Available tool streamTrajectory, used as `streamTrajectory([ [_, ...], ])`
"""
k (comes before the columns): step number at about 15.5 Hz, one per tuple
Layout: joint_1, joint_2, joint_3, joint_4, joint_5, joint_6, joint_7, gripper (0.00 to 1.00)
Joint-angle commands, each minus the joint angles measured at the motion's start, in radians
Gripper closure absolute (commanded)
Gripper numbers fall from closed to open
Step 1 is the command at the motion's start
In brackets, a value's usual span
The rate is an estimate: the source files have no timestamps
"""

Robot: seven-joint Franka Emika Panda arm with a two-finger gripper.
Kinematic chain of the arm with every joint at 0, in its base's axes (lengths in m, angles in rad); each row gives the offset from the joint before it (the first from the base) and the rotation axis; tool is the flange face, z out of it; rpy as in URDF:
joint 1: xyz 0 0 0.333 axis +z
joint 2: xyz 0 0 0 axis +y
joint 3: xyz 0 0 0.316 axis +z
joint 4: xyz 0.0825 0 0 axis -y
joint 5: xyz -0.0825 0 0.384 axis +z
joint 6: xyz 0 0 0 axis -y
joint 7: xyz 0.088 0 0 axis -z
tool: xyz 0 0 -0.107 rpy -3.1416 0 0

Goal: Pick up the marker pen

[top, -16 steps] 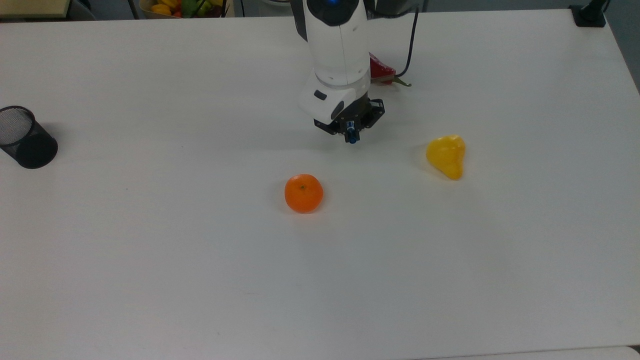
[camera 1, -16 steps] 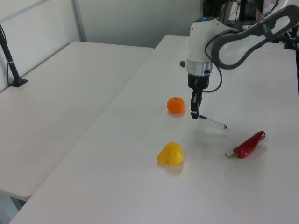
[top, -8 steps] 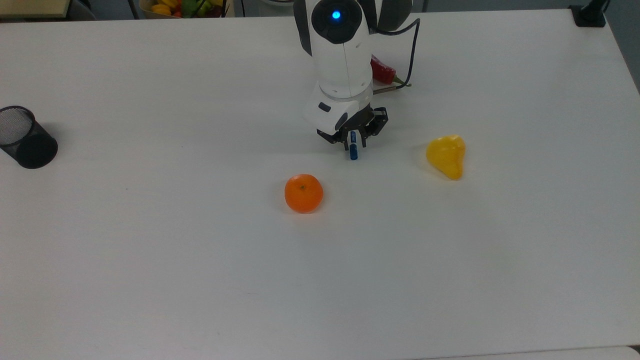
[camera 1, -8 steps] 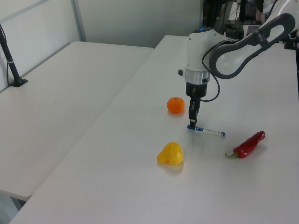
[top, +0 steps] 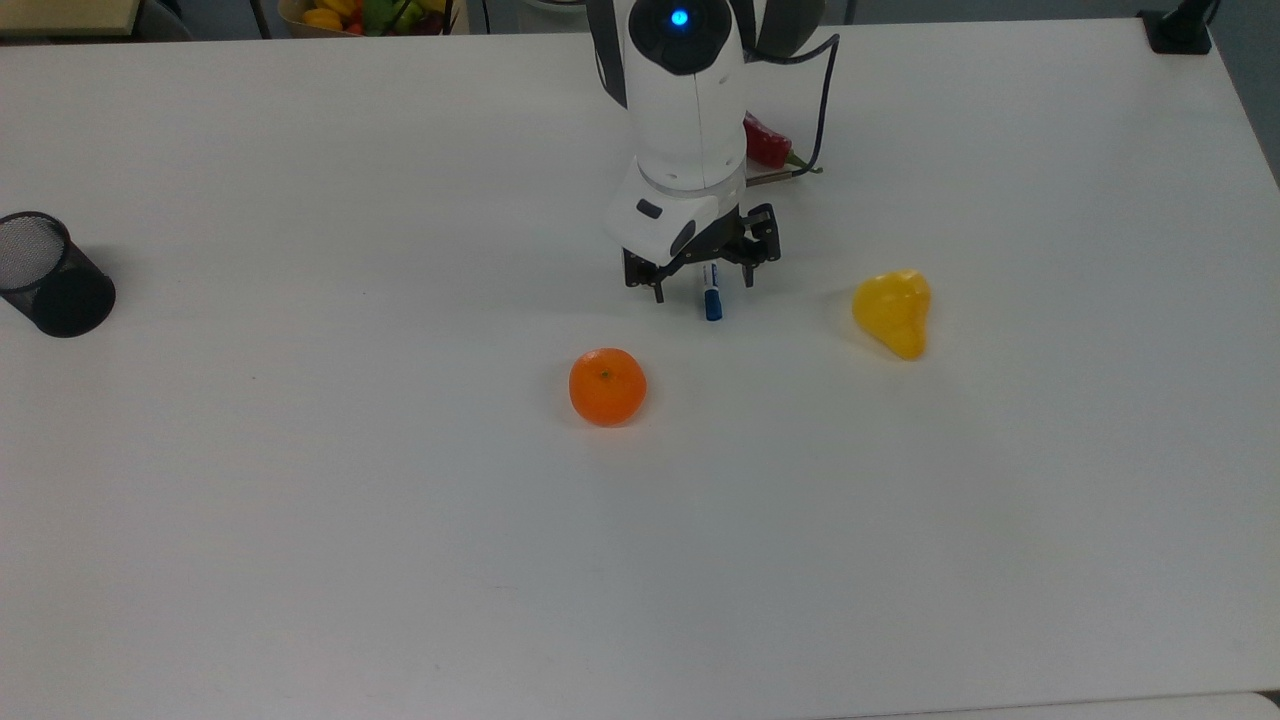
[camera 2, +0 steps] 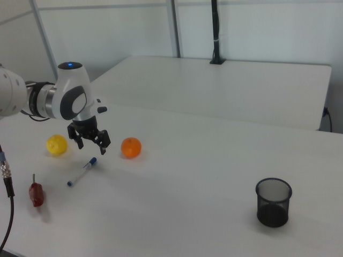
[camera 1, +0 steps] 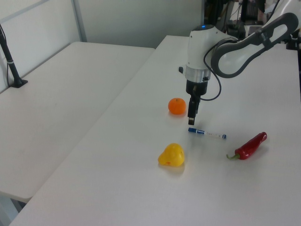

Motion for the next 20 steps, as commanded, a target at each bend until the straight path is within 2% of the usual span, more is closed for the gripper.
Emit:
streamTrajectory([
  [1, -0.013, -0.104, -0.006, -0.017, -0.010, -0.020, 0.032, 0.00],
  [5, -0.022, -0.188, -0.014, 0.052, -0.002, -0.245, 0.035, 0.00],
  [8, -0.035, -0.291, -0.037, 0.056, 0.006, -0.379, 0.090, 0.00],
  [12, -0.017, -0.418, -0.127, 0.060, 0.010, -0.549, 0.124, 0.00],
  [15, 0.074, -0.474, -0.263, 0.061, 0.012, -0.635, 0.132, 0.00],
  [16, 0.091, -0.485, -0.294, 0.061, 0.015, -0.634, 0.130, 0.00],
  [20, 0.082, -0.466, -0.305, 0.087, 0.023, -0.588, 0.040, 0.00],
])
